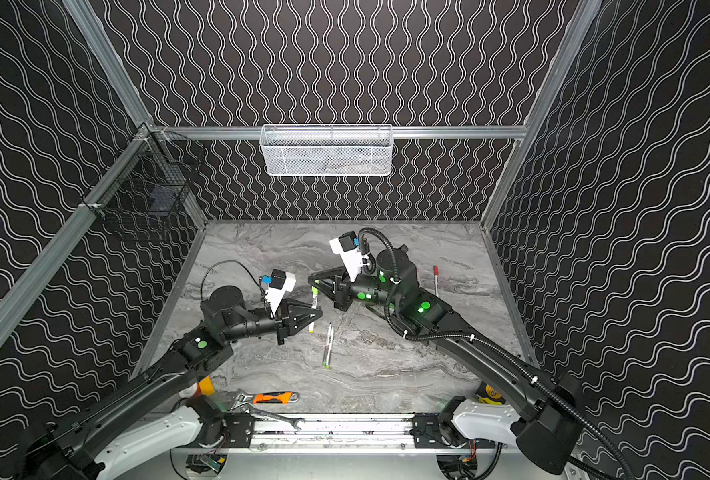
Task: Insert the pens into the pen caps
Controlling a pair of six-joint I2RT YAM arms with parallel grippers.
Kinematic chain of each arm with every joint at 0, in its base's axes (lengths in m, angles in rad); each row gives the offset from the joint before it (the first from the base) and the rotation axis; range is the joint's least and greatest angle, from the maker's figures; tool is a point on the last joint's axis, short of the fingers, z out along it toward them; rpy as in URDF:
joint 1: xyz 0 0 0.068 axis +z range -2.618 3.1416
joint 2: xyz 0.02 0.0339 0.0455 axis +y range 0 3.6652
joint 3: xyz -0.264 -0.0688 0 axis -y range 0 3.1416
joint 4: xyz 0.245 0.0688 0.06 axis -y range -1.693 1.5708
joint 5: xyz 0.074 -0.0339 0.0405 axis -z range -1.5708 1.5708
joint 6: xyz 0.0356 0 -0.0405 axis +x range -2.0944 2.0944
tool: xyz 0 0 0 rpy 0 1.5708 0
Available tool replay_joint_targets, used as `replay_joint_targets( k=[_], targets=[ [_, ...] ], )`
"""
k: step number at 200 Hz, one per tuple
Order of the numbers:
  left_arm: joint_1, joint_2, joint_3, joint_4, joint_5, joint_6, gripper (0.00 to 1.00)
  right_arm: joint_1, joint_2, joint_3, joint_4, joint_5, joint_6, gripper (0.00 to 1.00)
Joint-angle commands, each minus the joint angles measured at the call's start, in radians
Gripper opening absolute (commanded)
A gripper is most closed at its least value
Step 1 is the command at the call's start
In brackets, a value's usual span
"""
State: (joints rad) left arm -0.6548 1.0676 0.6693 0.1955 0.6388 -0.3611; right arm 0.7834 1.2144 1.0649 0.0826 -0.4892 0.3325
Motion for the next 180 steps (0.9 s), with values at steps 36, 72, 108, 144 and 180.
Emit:
replay_joint_targets(
  k=[36,72,108,144,180],
  targets=[
    [0.002,-0.01,0.119,0.293,0.042,0.059,0.0,0.019,-0.022,-0.137,-0.156,-0.188,-0.005,0.0],
    [0.004,0.014,0.155,0.363,0.156,0.038,0.0,0.024,-0.075,-0.221,-0.111,-0.293,-0.082,0.0],
    [0.004,-0.006,0.116,0.387,0.091,0.037,0.0,0.024,-0.07,-0.189,-0.167,-0.092,-0.005,0.0],
    [0.002,-0.024,0.072,0.406,-0.035,0.034,0.0,0.102,-0.007,-0.08,-0.328,0.263,0.198,0.0],
    [0.003,-0.009,0.087,0.385,-0.02,0.039,0.0,0.132,0.002,-0.042,-0.32,0.272,0.195,0.0]
  ],
)
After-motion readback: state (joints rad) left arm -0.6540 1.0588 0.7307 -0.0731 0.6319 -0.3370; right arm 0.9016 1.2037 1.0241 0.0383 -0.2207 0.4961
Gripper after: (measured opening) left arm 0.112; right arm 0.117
